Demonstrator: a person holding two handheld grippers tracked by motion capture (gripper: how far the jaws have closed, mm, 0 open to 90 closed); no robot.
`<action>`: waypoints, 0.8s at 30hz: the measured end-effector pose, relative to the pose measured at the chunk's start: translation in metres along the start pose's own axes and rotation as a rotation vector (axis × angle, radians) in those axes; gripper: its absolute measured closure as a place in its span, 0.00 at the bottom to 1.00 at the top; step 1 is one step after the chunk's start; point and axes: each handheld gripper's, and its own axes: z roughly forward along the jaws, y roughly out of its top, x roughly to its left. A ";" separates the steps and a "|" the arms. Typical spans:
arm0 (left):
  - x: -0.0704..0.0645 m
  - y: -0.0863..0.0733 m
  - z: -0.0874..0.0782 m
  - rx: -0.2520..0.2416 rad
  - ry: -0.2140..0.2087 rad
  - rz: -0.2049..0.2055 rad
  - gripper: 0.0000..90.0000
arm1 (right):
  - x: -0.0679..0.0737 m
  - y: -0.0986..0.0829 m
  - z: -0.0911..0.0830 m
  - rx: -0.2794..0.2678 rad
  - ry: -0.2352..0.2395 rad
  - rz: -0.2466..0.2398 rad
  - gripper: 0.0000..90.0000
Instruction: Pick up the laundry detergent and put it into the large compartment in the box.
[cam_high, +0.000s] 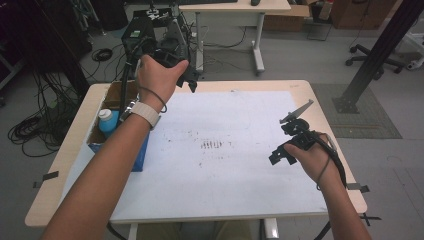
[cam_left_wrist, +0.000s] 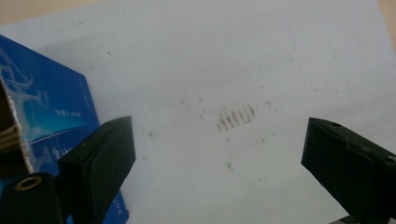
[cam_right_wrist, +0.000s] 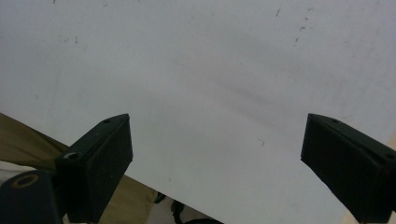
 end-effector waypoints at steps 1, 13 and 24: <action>0.000 0.000 0.000 0.000 0.000 0.000 0.11 | 0.000 0.000 0.000 0.000 0.000 0.001 0.10; 0.001 -0.010 0.026 0.025 -0.010 -0.001 0.11 | 0.001 -0.001 0.002 0.000 0.004 -0.001 0.10; 0.003 -0.013 0.033 0.031 -0.013 -0.008 0.11 | 0.004 0.001 0.002 0.000 0.001 0.003 0.10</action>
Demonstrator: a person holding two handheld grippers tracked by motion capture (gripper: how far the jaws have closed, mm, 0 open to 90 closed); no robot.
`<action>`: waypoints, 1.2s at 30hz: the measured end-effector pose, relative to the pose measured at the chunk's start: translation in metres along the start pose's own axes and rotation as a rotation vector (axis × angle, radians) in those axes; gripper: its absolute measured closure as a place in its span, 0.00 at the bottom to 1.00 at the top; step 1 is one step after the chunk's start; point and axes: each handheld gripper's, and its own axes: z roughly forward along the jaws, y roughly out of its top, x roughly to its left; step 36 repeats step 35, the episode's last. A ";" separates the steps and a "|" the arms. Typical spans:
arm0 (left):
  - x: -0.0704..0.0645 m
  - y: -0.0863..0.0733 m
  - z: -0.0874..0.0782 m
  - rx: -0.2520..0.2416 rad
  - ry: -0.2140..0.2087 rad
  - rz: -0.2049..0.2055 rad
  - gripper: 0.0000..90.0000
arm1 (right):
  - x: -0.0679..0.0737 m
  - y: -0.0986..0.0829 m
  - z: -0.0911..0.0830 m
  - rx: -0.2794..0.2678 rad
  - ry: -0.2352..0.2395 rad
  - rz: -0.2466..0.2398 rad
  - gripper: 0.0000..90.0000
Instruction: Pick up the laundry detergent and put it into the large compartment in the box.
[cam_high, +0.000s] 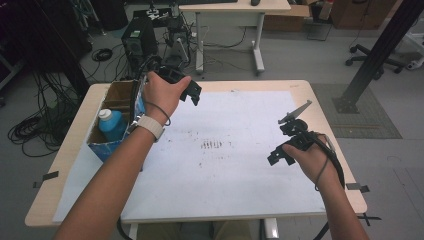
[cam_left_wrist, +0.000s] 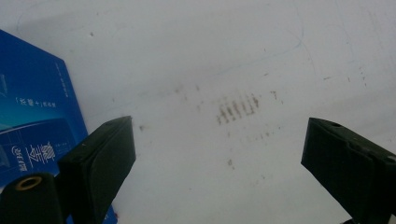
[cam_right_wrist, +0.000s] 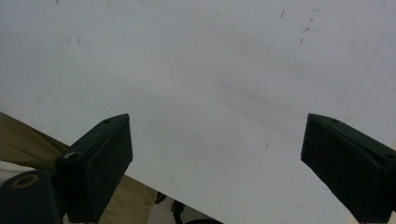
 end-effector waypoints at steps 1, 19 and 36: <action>0.000 0.000 0.000 0.000 0.000 0.000 0.11 | 0.000 0.000 0.000 0.000 0.000 0.000 0.10; 0.001 -0.001 0.000 -0.005 -0.003 -0.004 0.11 | -0.002 -0.001 0.002 -0.002 0.005 -0.005 0.10; 0.002 -0.002 0.000 -0.005 -0.010 -0.003 0.11 | -0.002 -0.001 0.002 -0.007 0.004 -0.010 0.10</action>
